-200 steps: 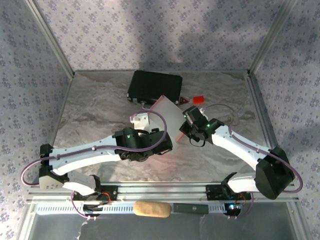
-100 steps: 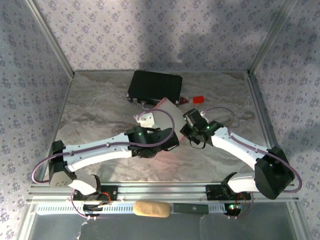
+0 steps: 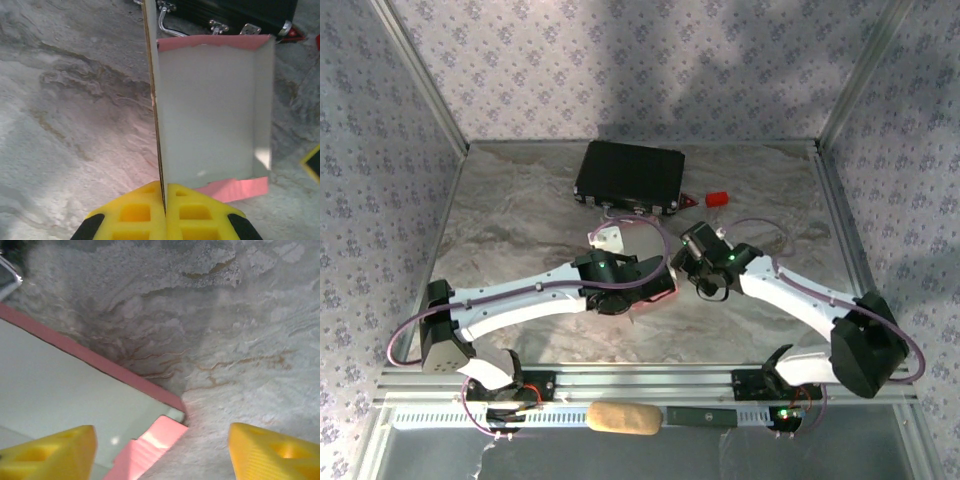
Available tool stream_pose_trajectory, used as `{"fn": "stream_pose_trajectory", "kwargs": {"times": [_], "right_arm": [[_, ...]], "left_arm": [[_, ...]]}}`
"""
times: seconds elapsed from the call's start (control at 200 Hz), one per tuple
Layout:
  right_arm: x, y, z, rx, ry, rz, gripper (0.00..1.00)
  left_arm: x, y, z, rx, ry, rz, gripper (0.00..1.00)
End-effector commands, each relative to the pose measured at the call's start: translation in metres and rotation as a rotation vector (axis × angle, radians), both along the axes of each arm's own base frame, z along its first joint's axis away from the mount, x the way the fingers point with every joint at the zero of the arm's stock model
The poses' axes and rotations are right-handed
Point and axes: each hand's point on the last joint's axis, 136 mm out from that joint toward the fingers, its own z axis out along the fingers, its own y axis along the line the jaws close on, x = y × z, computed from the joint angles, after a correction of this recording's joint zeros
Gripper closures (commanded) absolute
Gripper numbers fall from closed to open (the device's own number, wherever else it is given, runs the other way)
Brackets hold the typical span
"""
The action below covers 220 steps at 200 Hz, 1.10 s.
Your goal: Fold the paper box
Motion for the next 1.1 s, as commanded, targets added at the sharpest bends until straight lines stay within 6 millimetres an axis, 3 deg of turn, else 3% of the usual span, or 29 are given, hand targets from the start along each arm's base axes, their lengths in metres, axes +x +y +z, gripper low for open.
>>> {"fn": "stream_pose_trajectory", "kwargs": {"times": [0.0,0.17,0.295,0.41,0.475,0.54,0.595,0.785,0.899,1.094], "right_arm": [[-0.002,0.003,0.044,0.055,-0.074,0.001,0.15],[-0.009,-0.008,0.076,0.075,-0.129,0.009,0.13],[0.001,-0.014,0.095,0.082,-0.232,0.064,0.14],[0.010,-0.005,0.111,0.047,-0.339,0.211,0.24],[0.008,-0.002,0.104,0.001,-0.327,0.262,0.36],[0.001,-0.001,0.085,-0.010,-0.261,0.252,0.49],[-0.010,0.002,0.065,0.008,-0.213,0.214,0.51],[-0.057,0.023,0.010,0.180,-0.118,0.010,0.36],[-0.062,0.040,0.003,0.226,-0.104,-0.020,0.25],[-0.045,0.078,-0.017,0.271,-0.077,0.001,0.28]], "left_arm": [[0.005,0.014,0.020,0.099,-0.011,-0.035,1.00],[0.013,0.023,0.024,0.219,0.035,-0.143,1.00],[0.021,0.027,0.029,0.301,0.088,-0.261,1.00],[0.029,0.033,0.034,0.318,0.105,-0.319,1.00],[0.034,0.038,0.035,0.312,0.117,-0.325,1.00],[0.036,0.044,0.035,0.278,0.120,-0.291,1.00],[0.039,0.045,0.034,0.221,0.101,-0.262,1.00],[0.029,0.035,0.031,-0.116,-0.025,-0.139,1.00],[0.019,0.026,0.030,-0.266,-0.108,-0.089,1.00],[0.013,0.026,0.032,-0.270,-0.139,-0.030,1.00]]}}
